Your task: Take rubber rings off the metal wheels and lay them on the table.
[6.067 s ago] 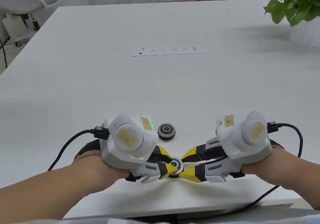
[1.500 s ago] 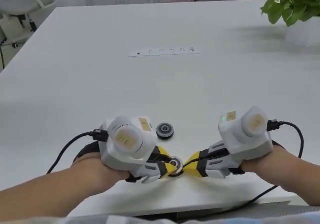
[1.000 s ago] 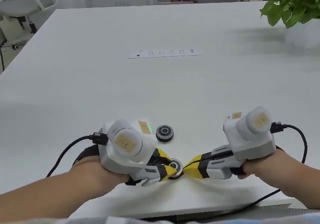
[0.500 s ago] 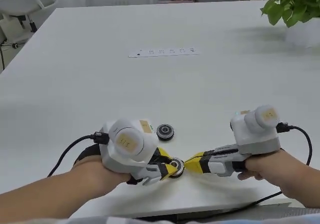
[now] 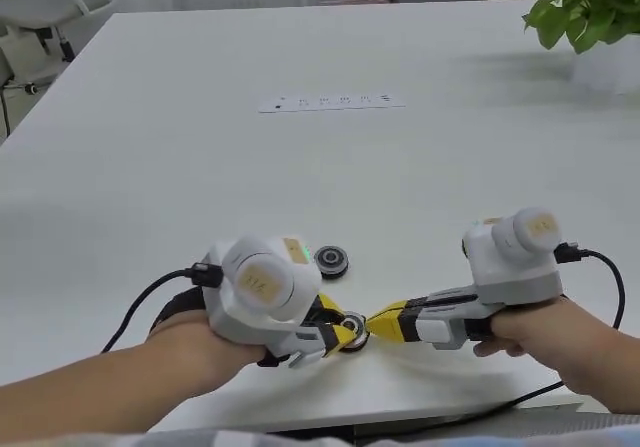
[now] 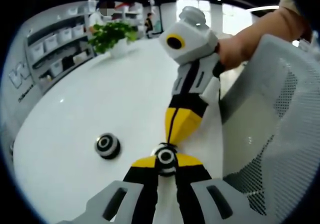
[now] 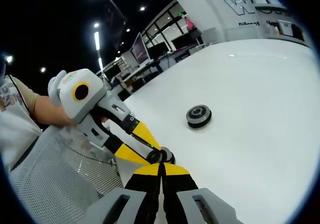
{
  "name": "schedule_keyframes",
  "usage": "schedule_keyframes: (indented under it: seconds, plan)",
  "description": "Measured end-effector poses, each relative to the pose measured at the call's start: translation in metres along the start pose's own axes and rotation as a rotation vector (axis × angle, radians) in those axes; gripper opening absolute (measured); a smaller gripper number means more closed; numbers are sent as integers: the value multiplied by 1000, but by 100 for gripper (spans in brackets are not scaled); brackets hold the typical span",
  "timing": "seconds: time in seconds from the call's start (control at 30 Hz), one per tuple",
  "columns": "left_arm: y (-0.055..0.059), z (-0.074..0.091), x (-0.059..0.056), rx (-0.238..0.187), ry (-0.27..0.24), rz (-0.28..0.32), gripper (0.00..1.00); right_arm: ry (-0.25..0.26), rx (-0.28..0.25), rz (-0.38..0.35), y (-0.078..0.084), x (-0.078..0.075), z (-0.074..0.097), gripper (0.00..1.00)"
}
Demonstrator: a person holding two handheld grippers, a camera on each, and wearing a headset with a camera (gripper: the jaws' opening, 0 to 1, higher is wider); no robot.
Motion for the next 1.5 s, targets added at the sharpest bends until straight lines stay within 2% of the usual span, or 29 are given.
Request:
schedule_keyframes:
  seconds: [0.4, 0.47, 0.5, 0.53, 0.57, 0.6, 0.67, 0.83, 1.27, 1.5]
  plan:
    - [0, 0, 0, 5, -3, 5, 12, -27, 17, 23, -2, 5, -4, 0]
    - [0, 0, 0, 4, -3, 5, 12, -44, 14, 31, -4, 8, -6, 0]
    - [0, -1, -1, 3, -1, 6, 12, -63, -4, 33, -7, 11, -8, 0]
    - [-1, -1, -1, 3, -7, 4, 12, -139, -17, 25, -10, 24, -12, 0]
    - [-2, -2, -1, -1, -3, -4, 12, -81, -28, 79, -16, 15, -10, 0]
    - [-1, -1, -1, 0, -3, 2, 12, -83, 6, 65, -11, 17, -9, 0]
    - [0, -1, -1, -2, -3, 6, 12, -83, 3, 69, -10, 16, -9, 0]
    - [0, -1, -1, -10, -1, 2, 12, -38, -5, 67, -6, 7, -2, 0]
    - [-2, 0, -1, -4, 4, -24, 14, -27, -10, 67, -8, 6, -1, 0]
    - [-2, 8, -1, 5, 27, -28, 16, -36, -19, 65, -9, 7, -1, 0]
Point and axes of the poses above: the centre of the closed fingertips' face, and the gripper's own axes: z roughly backward along the fingers, x roughly to its left, y roughly out of its underside, the point moved 3 cm from there along z, roughly backward along the fingers, and after that the axes turned 12 degrees about -y, right-handed, at the moved point
